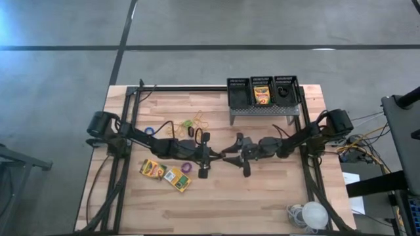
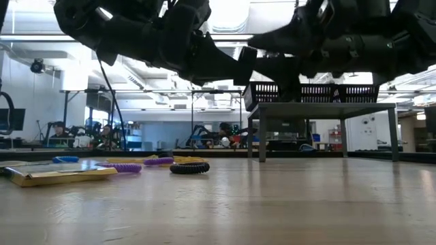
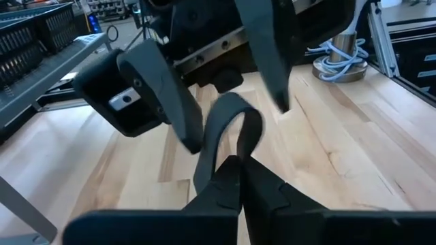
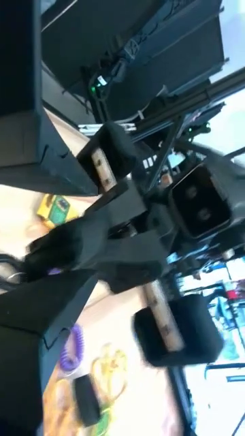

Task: Pick & Place Office Desk Supplies
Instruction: Put the black rubber band into the left black basket on the shelf

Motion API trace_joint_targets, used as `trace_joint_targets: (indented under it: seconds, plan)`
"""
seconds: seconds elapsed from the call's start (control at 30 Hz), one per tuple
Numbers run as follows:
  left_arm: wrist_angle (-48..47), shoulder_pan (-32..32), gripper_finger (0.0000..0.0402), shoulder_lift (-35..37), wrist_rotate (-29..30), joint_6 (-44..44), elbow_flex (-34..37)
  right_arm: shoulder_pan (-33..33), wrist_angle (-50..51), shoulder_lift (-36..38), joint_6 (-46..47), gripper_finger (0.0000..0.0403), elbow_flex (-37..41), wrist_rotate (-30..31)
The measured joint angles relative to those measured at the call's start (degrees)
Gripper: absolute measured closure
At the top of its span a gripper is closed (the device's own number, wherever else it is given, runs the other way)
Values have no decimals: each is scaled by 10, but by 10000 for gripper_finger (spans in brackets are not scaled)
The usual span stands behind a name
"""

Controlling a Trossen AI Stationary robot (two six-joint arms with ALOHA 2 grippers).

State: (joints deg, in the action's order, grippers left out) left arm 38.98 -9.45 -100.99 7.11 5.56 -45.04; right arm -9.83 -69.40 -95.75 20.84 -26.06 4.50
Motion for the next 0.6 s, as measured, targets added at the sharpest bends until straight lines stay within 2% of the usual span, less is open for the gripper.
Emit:
trace_joint_targets:
  seconds: [0.13,0.3,0.43,0.6]
  plan:
    - [0,0,395,0,0,-14,0,0,1,-17,-19,267,-21,0]
    - [-6,0,384,0,0,-46,1,0,1,-22,-20,338,-24,1]
    - [-18,0,338,0,0,-61,1,0,16,-7,-25,386,-15,1]
    - [-17,2,268,0,0,-71,1,0,70,1,-31,390,-19,10]
